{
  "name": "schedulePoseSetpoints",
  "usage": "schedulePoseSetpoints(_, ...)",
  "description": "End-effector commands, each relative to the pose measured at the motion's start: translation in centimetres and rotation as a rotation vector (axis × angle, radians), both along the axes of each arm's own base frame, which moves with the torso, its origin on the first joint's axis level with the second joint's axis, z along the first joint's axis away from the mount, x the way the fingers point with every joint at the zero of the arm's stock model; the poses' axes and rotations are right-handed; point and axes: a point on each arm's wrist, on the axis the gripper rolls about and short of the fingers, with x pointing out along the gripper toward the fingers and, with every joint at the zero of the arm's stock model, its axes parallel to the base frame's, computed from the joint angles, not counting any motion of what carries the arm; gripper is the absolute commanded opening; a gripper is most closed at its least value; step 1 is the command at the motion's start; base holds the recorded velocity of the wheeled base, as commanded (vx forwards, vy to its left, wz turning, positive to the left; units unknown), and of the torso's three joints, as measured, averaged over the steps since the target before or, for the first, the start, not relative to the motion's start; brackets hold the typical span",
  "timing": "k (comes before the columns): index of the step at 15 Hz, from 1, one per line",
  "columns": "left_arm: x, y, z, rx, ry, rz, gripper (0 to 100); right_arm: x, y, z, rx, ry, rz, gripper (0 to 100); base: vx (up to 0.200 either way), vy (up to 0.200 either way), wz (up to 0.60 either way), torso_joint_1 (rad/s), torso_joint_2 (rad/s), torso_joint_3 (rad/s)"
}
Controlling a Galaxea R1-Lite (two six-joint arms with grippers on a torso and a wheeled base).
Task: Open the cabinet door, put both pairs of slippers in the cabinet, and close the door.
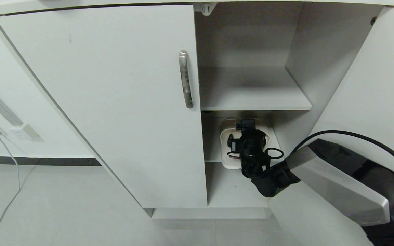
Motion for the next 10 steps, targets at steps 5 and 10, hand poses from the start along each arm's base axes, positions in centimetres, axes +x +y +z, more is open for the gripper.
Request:
schedulePoseSetpoints(5, 0.0, 0.0, 0.0, -0.001, 0.002, -0.001, 0, -8.9, -0.5, 2.0, 0.003, -0.004, 0.11, 100, 0.0, 0.0, 0.0, 0.0, 0.0, 0.0)
schedulePoseSetpoints(10, 0.0, 0.0, 0.0, 0.001, 0.002, -0.003, 0, -13.9, -1.6, 0.8, -0.012, 0.008, 0.174, 100, 0.0, 0.0, 0.0, 0.0, 0.0, 0.0)
